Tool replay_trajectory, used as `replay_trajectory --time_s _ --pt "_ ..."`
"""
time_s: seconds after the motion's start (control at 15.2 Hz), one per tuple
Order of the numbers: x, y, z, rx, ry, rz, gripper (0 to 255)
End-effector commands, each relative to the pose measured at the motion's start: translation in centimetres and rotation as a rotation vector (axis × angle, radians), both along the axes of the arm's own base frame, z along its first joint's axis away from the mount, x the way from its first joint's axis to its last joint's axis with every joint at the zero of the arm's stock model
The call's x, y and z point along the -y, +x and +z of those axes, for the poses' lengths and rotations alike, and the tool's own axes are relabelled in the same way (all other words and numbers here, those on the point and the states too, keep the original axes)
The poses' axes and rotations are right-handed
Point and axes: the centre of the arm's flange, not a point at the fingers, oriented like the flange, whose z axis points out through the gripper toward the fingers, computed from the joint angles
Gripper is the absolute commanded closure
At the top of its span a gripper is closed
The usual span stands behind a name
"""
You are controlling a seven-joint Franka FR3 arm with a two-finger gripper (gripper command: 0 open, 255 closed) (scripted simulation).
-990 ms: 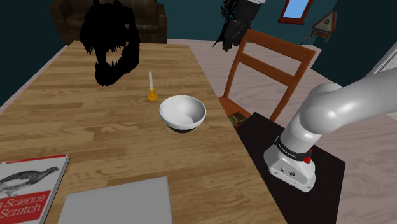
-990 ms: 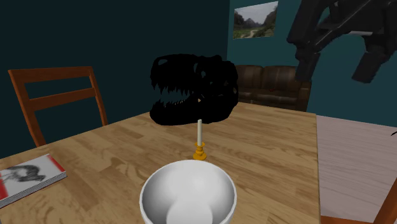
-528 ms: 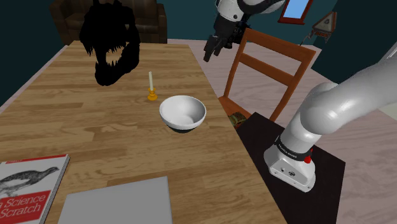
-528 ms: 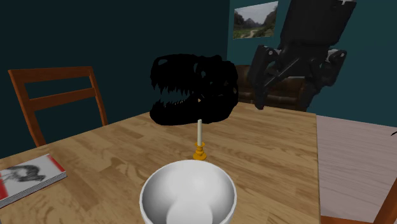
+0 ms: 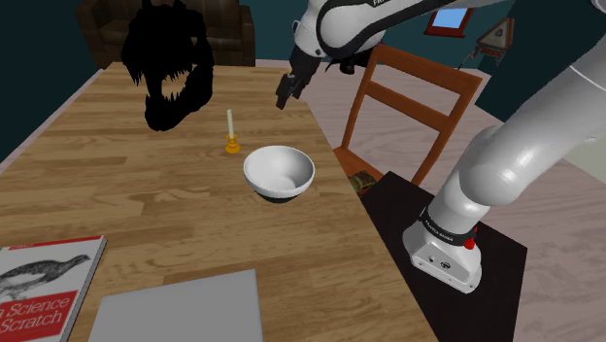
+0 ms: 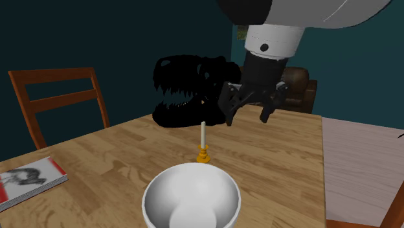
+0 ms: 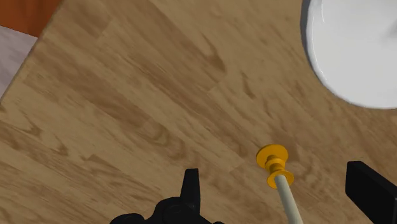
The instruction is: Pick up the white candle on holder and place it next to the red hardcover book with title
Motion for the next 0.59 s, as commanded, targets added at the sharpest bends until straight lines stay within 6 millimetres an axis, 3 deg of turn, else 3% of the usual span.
replay_trajectory --time_s 0.0,0.53 --pt "-1.4 1.3 -1.7 0.02 0.004 0.016 0" --pt "-6.3 7.8 -7.3 0.09 0.013 0.081 0"
